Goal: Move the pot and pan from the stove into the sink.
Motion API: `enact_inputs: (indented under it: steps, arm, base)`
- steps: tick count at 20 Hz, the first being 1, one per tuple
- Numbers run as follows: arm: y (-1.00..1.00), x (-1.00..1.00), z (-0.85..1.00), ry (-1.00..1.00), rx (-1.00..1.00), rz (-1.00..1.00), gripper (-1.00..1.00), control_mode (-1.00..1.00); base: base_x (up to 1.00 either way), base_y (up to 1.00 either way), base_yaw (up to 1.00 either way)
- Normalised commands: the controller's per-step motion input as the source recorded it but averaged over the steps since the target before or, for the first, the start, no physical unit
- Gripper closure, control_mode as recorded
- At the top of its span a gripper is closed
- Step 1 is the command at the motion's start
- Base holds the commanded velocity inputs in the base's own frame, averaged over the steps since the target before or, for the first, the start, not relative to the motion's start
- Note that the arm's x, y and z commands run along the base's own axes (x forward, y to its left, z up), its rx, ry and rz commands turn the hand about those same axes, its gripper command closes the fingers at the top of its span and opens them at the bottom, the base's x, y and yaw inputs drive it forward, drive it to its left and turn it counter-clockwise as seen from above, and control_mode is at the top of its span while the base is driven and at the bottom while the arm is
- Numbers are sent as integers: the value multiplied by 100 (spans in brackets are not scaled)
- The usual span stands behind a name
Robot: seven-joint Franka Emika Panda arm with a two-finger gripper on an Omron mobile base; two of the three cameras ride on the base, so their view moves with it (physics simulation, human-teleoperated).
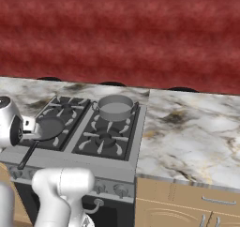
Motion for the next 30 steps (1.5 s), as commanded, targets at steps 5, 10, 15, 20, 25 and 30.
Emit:
enact_inputs:
  steps: [5,10,15,20,25,30]
  arm:
    - [6,0,-33,0,0,0,-100,-100]
    - [5,4,-27,1,0,0,-100,-100]
    - [2,5,-25,1,0,0,-100,-100]
    - [2,9,-24,1,0,0,-100,-100]
    - [7,13,-23,1,0,0,-100,-100]
    - [19,21,-25,2,0,0,-100,-100]
  base:
    - [0,0,0]
    - [0,0,0]
    - [0,0,0]
    - [0,0,0]
    - [0,0,0]
    - [0,0,0]
